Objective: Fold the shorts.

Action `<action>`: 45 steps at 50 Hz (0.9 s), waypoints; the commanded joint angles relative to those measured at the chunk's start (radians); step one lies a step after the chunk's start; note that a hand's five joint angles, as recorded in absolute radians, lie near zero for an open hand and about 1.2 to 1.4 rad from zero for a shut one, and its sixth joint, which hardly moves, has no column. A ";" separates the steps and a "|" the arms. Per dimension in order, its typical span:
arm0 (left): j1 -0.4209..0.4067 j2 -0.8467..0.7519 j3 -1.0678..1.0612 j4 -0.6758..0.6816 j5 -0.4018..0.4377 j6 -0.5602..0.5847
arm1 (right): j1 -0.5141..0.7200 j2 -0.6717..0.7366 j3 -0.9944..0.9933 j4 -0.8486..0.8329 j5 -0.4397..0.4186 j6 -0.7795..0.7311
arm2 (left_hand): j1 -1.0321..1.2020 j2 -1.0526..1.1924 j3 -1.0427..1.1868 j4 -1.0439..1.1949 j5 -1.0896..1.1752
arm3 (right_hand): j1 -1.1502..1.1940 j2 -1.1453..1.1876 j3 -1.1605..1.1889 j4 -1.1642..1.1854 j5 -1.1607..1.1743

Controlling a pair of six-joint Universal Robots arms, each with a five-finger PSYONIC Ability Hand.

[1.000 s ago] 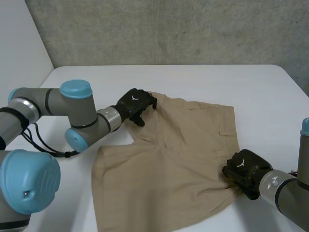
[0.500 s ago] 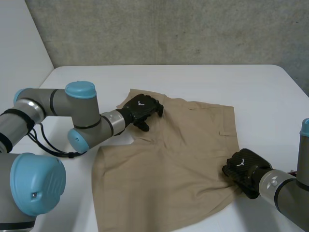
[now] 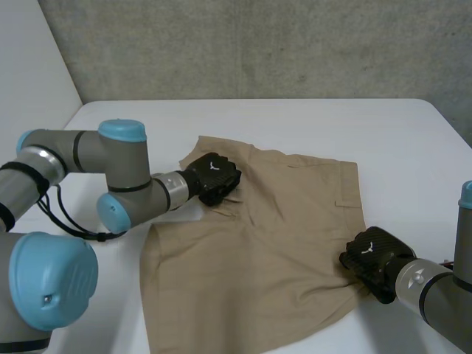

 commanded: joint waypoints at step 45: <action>0.002 0.141 -0.189 0.182 0.037 -0.029 | 0.004 -0.006 0.010 -0.002 0.000 0.004 | -0.395 -0.441 -0.433 -0.440 -0.430 | 0.433 0.220 0.206 0.205 0.230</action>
